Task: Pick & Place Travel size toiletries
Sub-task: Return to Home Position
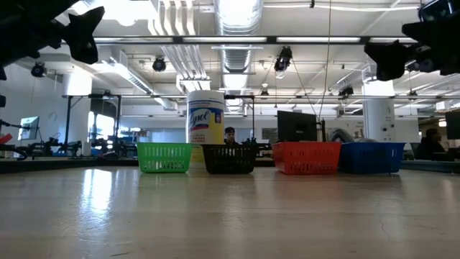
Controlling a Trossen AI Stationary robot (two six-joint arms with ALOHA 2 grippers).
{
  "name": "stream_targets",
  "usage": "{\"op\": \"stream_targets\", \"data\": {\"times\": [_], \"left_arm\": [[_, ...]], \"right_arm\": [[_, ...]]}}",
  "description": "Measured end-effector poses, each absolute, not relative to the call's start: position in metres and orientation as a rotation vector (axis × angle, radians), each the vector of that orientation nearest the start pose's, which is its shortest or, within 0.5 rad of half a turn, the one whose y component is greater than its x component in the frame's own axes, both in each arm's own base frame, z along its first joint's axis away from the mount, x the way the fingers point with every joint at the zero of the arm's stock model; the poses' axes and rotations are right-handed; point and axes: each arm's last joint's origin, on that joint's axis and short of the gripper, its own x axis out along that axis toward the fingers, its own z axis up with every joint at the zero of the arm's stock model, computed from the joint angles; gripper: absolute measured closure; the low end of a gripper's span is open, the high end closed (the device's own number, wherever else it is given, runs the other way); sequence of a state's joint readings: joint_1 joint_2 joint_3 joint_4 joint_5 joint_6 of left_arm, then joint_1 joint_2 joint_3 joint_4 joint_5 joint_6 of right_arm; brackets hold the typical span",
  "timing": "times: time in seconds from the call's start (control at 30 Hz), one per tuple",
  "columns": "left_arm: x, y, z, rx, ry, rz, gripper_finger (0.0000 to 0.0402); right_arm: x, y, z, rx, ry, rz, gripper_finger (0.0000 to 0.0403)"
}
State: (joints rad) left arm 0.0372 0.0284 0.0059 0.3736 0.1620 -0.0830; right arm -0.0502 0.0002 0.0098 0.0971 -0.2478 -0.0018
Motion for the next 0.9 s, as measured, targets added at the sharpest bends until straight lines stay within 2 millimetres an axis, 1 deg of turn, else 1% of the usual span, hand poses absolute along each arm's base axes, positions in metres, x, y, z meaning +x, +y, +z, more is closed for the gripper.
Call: {"op": "stream_targets", "data": {"times": [0.1, 0.23, 0.53, 0.9], "left_arm": [[0.0931, -0.0012, 0.1981, -0.048, -0.338, -0.137, 0.0188], [0.0933, -0.0012, 0.1978, -0.049, -0.335, -0.137, 0.0188], [0.0933, -0.0011, 0.1978, -0.049, -0.335, -0.135, 0.0188], [0.0934, -0.0011, 0.1976, -0.049, -0.334, -0.135, 0.0188]], "right_arm": [[0.0962, 0.0028, 0.1726, -0.017, -0.07, 0.2, 0.0078], [0.0962, 0.0026, 0.1734, -0.012, -0.078, 0.197, 0.0087], [0.0979, 0.0025, 0.1708, 0.104, -0.035, 0.199, 0.0109], [0.0985, 0.0024, 0.1698, 0.093, -0.025, 0.198, 0.0134]]}}
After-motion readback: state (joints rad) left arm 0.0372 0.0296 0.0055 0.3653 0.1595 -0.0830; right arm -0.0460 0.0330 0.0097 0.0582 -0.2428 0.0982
